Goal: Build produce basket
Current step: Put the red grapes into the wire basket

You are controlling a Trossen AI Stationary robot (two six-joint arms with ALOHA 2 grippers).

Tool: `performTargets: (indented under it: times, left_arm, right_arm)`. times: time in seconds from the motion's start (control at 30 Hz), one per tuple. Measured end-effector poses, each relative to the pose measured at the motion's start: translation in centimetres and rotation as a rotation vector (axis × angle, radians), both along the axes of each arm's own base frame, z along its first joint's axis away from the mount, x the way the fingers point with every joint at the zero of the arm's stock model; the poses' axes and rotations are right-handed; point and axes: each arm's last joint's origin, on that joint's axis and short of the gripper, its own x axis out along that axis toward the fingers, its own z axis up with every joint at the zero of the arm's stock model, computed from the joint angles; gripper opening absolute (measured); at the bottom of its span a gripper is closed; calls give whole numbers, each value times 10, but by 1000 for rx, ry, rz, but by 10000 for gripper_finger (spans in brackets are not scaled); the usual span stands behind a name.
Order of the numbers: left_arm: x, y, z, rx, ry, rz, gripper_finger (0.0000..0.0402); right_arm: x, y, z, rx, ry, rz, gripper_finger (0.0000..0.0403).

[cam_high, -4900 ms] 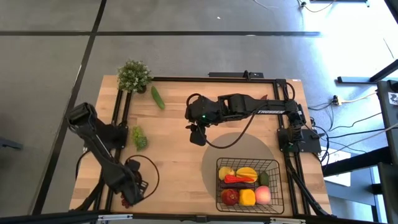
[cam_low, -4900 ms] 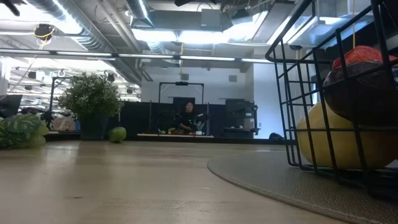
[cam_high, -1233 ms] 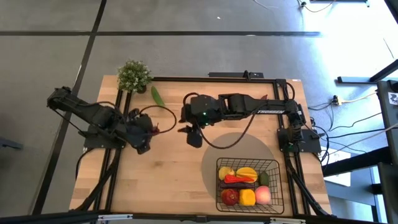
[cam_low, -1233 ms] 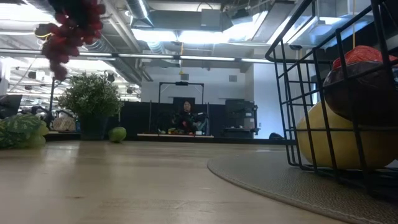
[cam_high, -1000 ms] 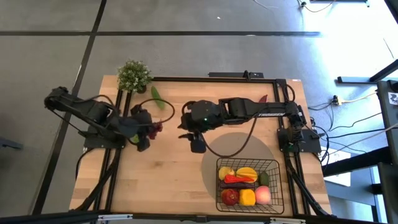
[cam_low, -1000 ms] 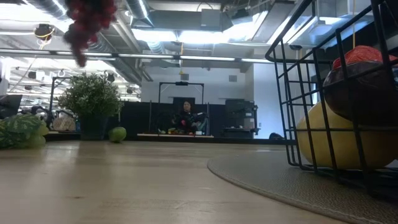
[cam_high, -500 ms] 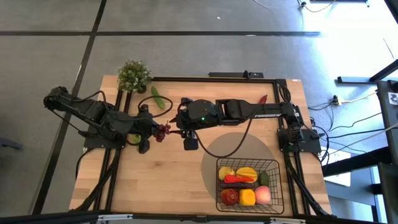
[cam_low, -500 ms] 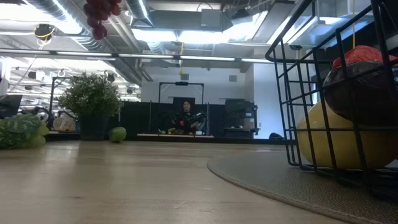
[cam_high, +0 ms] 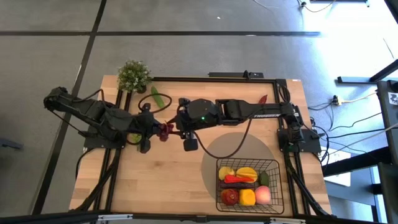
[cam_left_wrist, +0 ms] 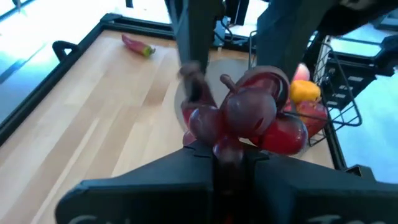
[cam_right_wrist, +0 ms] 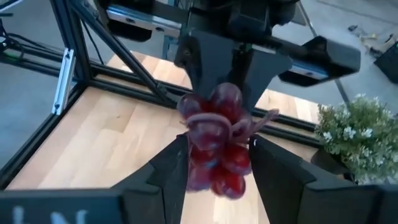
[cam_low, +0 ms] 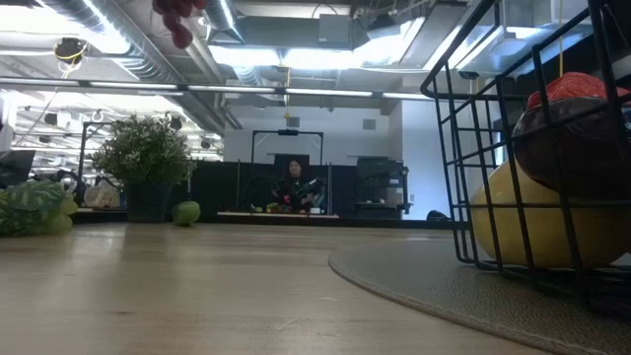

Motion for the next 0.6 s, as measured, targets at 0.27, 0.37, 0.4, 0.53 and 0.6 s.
performTargets:
  times: [0.27, 0.37, 0.4, 0.53, 0.6]
  left_arm:
    - [5, 1, -2, 1, 5, 5, 0]
    - [6, 1, -2, 2, 7, 6, 0]
    - [7, 0, -3, 6, 13, 6, 0]
    - [11, 0, -6, 21, 27, 4, 0]
    - [13, -1, -7, 23, 34, 1, 0]
  right_arm:
    - [2, 0, 1, -6, -29, 10, 162]
    - [2, 0, 1, -7, -29, 9, 162]
    - [2, 0, 1, -7, -29, 9, 162]
    - [2, 0, 0, -9, -25, 5, 145]
    - [2, 0, 0, -10, -18, 5, 131]
